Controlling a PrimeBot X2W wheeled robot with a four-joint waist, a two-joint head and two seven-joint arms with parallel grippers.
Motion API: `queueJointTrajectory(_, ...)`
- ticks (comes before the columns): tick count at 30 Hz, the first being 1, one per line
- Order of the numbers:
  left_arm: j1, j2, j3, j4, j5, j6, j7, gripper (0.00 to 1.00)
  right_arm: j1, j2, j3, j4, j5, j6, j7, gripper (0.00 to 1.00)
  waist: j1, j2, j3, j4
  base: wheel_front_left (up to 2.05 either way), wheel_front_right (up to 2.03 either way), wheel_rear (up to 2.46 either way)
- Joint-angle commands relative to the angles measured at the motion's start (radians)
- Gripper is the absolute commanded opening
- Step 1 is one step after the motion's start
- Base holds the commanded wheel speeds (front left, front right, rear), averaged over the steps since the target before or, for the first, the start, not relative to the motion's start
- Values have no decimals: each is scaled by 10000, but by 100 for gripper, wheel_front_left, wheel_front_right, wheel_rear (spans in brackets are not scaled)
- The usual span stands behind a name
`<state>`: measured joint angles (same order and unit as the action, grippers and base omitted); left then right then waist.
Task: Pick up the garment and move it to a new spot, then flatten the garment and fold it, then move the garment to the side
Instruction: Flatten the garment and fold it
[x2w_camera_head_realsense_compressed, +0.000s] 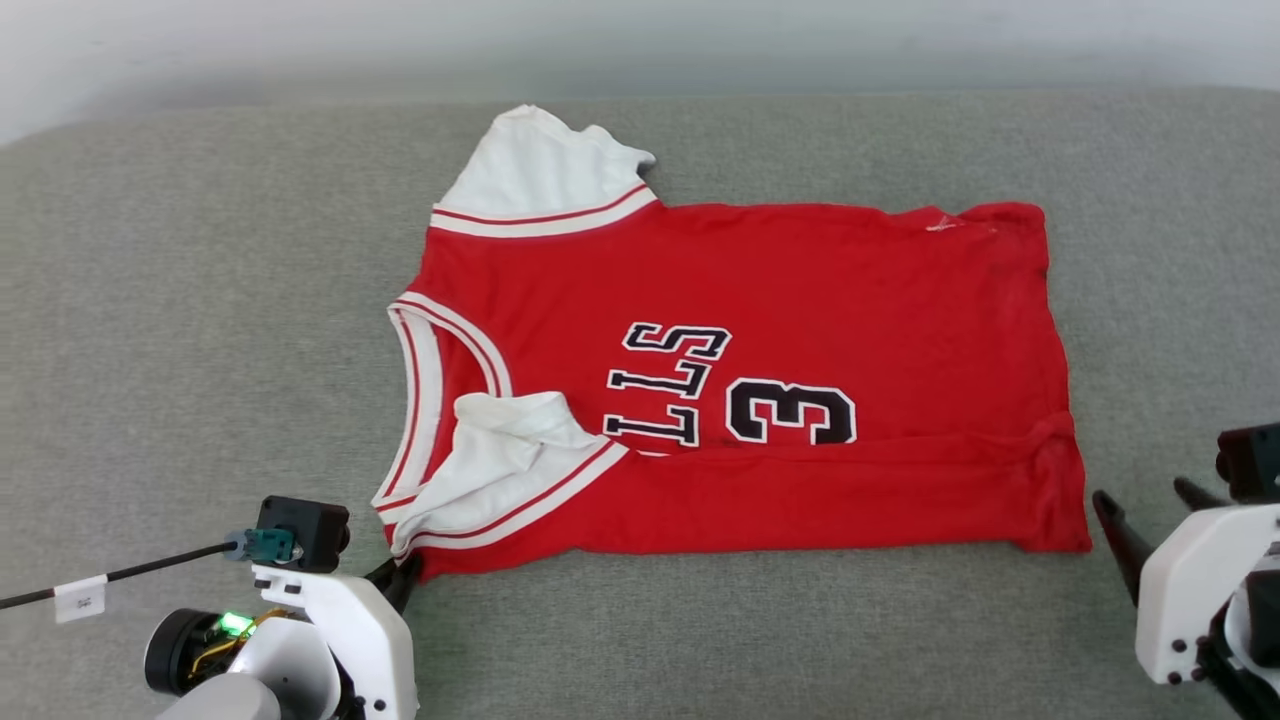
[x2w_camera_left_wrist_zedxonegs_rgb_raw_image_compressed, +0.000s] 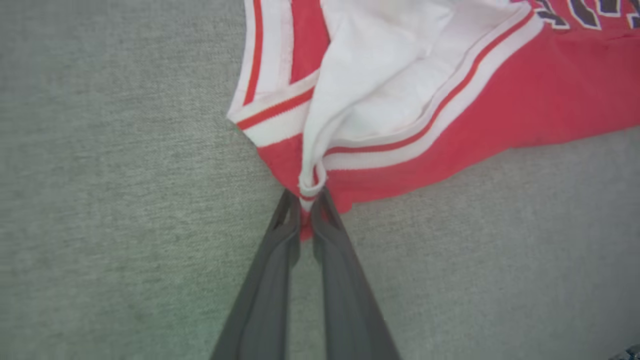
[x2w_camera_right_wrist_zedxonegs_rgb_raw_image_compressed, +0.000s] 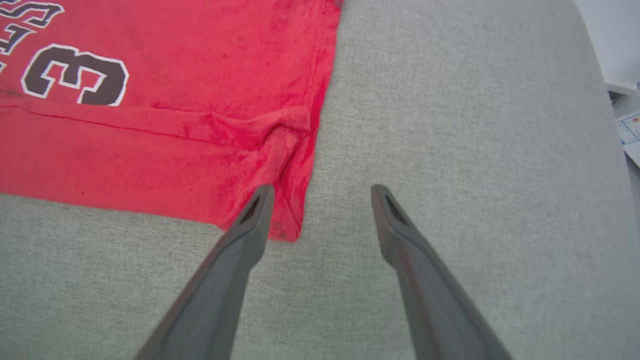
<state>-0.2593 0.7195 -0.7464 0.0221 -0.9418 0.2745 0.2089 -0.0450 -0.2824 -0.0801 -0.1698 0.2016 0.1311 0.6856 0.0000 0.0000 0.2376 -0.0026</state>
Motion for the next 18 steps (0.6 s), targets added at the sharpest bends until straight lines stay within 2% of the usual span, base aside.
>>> queueJointTrajectory(1, 35, 74, 7, -151, 106, 72, -64, 0, 112, 200, -30, 107, 24, -8, 81, 100, 0, 0, -119, 133, 0, 0, 0)
queueJointTrajectory(11, 24, 628, 6, -1956, 621, 667, 66, 0, -454, 764, -241, 1483, -428, -8, 718, 100, 0, 0, 95, 639, 0, 0, 0)
queueJointTrajectory(18, -46, 711, -53, -2363, 771, 751, 127, 0, -552, 919, -346, 2546, -708, -8, 843, 100, 0, 0, 355, 848, 0, 0, 0)
